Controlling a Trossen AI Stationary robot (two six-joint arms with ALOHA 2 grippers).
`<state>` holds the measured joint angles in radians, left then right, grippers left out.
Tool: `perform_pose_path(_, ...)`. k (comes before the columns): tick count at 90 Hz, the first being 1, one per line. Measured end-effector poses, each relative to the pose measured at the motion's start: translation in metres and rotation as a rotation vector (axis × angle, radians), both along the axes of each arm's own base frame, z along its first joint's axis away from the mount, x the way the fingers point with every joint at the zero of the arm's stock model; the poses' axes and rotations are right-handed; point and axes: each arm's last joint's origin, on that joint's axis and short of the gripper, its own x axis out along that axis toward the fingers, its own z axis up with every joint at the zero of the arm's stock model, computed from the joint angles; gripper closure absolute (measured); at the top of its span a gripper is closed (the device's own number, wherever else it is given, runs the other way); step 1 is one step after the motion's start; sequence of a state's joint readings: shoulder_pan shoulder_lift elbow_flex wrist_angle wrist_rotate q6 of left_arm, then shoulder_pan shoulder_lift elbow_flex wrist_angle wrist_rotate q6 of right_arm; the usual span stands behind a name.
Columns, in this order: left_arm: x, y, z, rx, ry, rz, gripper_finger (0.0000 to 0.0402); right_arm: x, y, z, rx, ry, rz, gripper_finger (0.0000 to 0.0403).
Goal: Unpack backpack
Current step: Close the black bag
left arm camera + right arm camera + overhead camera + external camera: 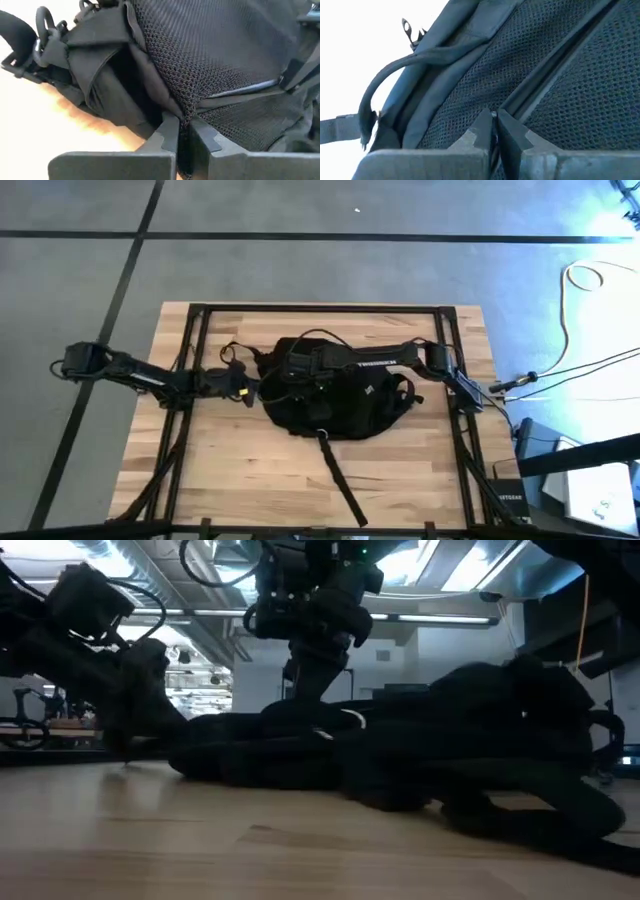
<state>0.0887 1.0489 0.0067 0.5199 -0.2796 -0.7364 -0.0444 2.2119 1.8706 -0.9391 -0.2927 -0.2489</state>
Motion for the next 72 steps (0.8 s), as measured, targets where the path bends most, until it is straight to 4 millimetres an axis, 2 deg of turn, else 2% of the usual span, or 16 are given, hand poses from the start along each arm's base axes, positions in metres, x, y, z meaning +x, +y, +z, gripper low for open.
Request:
perform_pose_path(26, -0.004, 0.000, 0.007, 0.012, -0.027, 0.011, 0.0401, -0.004, 0.002, 0.001, -0.015, 0.045, -0.019, 0.0402)
perform_pose_path(40, -0.005, -0.001, 0.009, 0.022, -0.032, -0.002, 0.0401, -0.007, 0.015, 0.005, -0.025, 0.049, 0.020, 0.0402)
perform_pose_path(48, -0.009, 0.001, 0.005, 0.049, 0.023, 0.043, 0.0401, -0.023, 0.023, 0.005, 0.022, 0.158, 0.041, 0.0401)
perform_pose_path(54, -0.010, 0.001, 0.005, 0.058, 0.026, 0.052, 0.0401, -0.027, 0.026, 0.005, 0.024, 0.105, 0.041, 0.0400)
perform_pose_path(60, -0.010, 0.001, 0.006, 0.055, 0.021, 0.046, 0.0401, -0.043, 0.023, 0.004, 0.020, 0.127, 0.003, 0.0401)
perform_pose_path(72, -0.011, 0.000, 0.010, 0.053, -0.015, 0.031, 0.0401, -0.067, 0.020, 0.006, 0.013, 0.012, -0.063, 0.0401)
